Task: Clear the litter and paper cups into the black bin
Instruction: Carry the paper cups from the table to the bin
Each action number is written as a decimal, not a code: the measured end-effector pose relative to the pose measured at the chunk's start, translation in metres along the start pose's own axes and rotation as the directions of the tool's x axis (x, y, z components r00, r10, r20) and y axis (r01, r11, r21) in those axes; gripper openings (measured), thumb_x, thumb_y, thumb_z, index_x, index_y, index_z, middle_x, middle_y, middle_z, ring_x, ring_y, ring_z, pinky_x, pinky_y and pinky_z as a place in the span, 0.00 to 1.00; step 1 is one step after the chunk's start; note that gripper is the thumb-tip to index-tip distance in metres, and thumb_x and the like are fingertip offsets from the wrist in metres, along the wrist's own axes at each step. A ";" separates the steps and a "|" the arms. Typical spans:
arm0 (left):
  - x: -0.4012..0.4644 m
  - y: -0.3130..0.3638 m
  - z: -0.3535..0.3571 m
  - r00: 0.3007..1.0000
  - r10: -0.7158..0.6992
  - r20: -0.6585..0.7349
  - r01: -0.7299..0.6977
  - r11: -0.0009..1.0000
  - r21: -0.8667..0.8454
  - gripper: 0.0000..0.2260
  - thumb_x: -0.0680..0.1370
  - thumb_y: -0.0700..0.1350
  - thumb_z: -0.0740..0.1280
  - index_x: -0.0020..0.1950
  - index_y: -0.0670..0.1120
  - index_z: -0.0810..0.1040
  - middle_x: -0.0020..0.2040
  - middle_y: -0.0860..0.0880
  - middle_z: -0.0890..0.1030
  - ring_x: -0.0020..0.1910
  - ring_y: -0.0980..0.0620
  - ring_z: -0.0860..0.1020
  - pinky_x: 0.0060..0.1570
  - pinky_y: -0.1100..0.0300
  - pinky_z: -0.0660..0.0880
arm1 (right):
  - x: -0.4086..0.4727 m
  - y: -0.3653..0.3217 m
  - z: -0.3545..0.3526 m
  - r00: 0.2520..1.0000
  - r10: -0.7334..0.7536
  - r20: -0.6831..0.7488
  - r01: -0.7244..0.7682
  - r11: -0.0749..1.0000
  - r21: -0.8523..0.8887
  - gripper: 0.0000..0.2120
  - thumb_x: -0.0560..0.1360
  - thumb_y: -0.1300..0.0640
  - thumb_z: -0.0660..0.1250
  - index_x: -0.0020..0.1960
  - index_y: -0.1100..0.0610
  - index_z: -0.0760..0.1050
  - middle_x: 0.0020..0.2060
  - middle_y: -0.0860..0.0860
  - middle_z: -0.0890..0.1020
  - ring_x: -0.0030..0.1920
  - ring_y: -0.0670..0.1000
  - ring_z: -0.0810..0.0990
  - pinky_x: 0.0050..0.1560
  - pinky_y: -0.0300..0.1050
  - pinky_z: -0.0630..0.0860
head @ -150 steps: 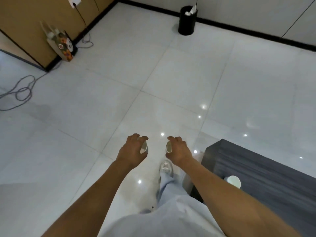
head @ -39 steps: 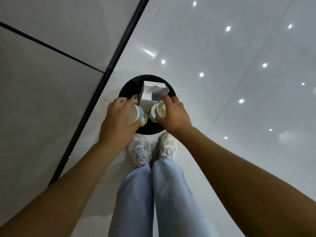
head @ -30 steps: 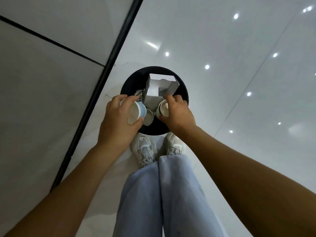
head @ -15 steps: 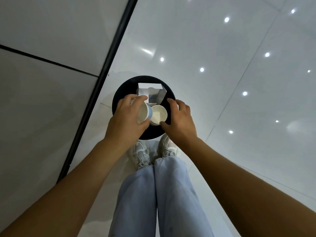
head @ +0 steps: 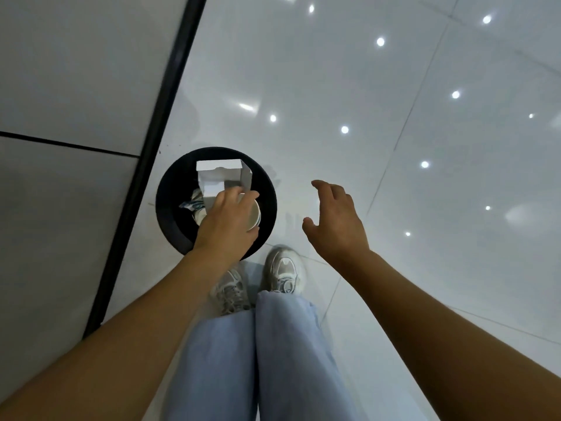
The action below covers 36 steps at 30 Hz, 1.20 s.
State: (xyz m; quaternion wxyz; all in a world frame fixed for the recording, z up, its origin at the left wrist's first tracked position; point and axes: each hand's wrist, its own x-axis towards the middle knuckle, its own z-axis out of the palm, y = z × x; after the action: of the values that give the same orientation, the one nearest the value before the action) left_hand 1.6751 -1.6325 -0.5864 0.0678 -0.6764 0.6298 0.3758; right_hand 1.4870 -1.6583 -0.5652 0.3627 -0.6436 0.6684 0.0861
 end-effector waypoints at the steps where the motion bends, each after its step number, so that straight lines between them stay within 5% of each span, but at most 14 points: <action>1: 0.003 -0.002 0.006 1.000 -0.011 0.021 0.011 1.000 0.017 0.26 0.75 0.46 0.69 0.71 0.51 0.65 0.69 0.48 0.65 0.69 0.48 0.62 0.58 0.48 0.73 | 0.000 0.004 0.001 1.000 0.003 -0.002 -0.003 1.000 0.005 0.31 0.75 0.58 0.65 0.75 0.53 0.58 0.72 0.53 0.65 0.69 0.54 0.65 0.59 0.49 0.71; 8: 0.001 -0.009 0.023 0.999 -0.022 0.047 0.018 0.997 0.079 0.31 0.73 0.49 0.72 0.73 0.50 0.63 0.74 0.45 0.60 0.73 0.44 0.59 0.68 0.46 0.66 | -0.003 0.010 0.007 1.000 -0.020 0.018 0.019 0.999 0.047 0.30 0.76 0.59 0.64 0.75 0.53 0.57 0.71 0.54 0.65 0.68 0.55 0.66 0.60 0.48 0.71; 17: -0.065 0.028 -0.041 0.998 -0.001 0.060 -0.010 0.983 0.186 0.22 0.78 0.49 0.64 0.71 0.47 0.67 0.71 0.45 0.66 0.71 0.46 0.62 0.69 0.53 0.62 | -0.061 -0.025 -0.050 0.996 -0.041 0.085 0.038 0.999 0.033 0.27 0.77 0.58 0.62 0.74 0.53 0.59 0.70 0.54 0.67 0.66 0.55 0.67 0.59 0.49 0.71; 28: -0.200 0.185 -0.206 0.980 0.196 0.037 -0.199 0.943 0.269 0.22 0.80 0.48 0.59 0.73 0.46 0.64 0.71 0.44 0.66 0.72 0.45 0.61 0.72 0.52 0.57 | -0.233 -0.058 -0.237 0.999 0.036 0.019 -0.036 0.999 0.010 0.26 0.78 0.57 0.60 0.74 0.55 0.60 0.68 0.55 0.69 0.63 0.57 0.69 0.58 0.49 0.71; 36: -0.243 0.314 -0.261 0.928 0.360 0.095 -0.370 0.863 0.345 0.21 0.81 0.48 0.57 0.74 0.47 0.62 0.73 0.44 0.65 0.73 0.46 0.59 0.75 0.52 0.48 | -0.319 -0.019 -0.334 0.978 0.179 -0.109 -0.174 0.983 0.050 0.26 0.77 0.56 0.61 0.74 0.54 0.60 0.67 0.55 0.70 0.63 0.57 0.70 0.57 0.50 0.72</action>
State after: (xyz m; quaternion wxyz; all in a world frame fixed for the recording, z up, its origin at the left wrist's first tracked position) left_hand 1.5201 -1.6469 -0.1373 0.1256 -0.5163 0.8028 0.2706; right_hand 1.3506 -1.6013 -0.1270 0.3282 -0.5782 0.7439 0.0680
